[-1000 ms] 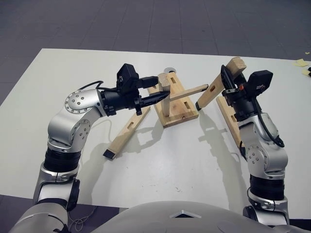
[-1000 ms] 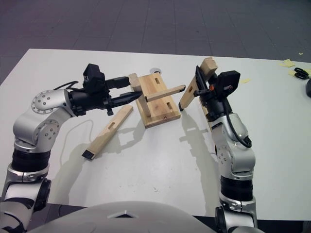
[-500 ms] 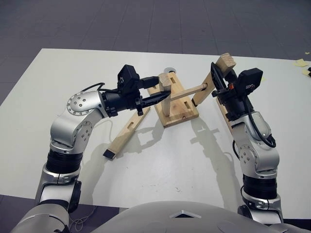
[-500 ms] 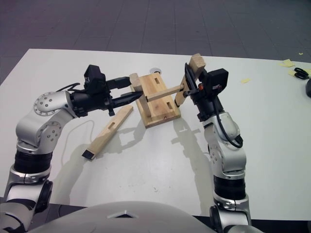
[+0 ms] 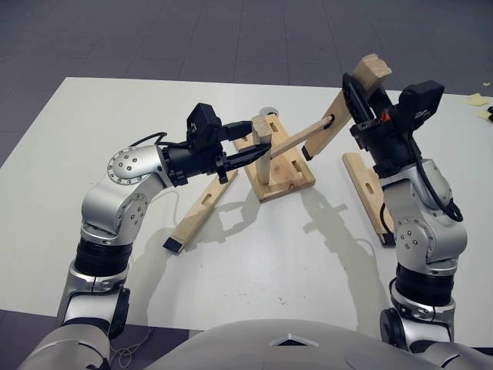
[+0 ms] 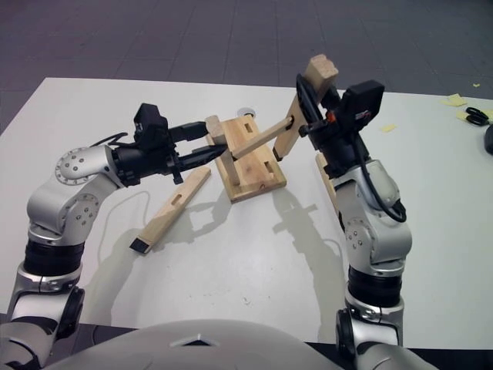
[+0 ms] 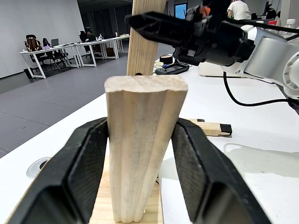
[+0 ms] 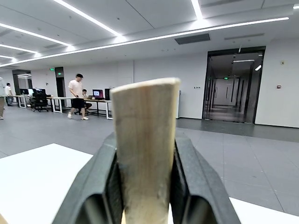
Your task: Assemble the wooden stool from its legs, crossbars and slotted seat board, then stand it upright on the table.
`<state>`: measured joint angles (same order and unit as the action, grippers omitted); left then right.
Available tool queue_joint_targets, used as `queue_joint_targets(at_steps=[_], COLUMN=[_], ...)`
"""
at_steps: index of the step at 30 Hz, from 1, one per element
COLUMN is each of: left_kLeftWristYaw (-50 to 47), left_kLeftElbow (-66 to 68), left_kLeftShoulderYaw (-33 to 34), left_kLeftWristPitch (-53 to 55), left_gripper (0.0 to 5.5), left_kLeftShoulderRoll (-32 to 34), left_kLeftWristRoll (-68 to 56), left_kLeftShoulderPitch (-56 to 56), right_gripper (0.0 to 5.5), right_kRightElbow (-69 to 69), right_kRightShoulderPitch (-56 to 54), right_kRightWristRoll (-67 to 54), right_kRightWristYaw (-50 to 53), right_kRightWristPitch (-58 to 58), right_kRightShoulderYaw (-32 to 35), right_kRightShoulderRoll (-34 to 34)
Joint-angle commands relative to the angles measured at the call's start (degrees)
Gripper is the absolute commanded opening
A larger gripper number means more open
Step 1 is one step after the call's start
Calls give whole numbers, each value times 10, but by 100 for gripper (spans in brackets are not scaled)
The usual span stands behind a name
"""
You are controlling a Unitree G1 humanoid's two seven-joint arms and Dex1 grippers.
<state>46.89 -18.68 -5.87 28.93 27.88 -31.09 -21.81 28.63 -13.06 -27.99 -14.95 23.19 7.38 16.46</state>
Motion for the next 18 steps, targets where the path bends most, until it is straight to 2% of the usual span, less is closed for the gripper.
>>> queue_joint_targets(at_steps=[1,6,15,18], left_kLeftWristYaw=[0,0,1,1], left_kLeftElbow=[10,13,20,23], left_kLeftShoulderYaw=[-20,-21,-28,-29], left_kLeftWristPitch=[16,14,9,7], left_gripper=[209,209,209,209], left_kLeftShoulderRoll=[0,-1,-1,-3], left_kLeftWristRoll=[11,13,19,20], left_kLeftShoulderPitch=[15,17,15,14], right_gripper=[104,104,104,104], right_kRightElbow=[14,12,-29,-37], right_kRightShoulderPitch=[7,31,17,7], right_kRightWristRoll=[-40,-83,-151,-162], right_kRightWristYaw=[-3,1,31,26], right_kRightWristPitch=[60,142,196,234], right_kRightShoulderYaw=[-14,-15,14,7], right_kRightShoulderRoll=[-2,3,-30,-13])
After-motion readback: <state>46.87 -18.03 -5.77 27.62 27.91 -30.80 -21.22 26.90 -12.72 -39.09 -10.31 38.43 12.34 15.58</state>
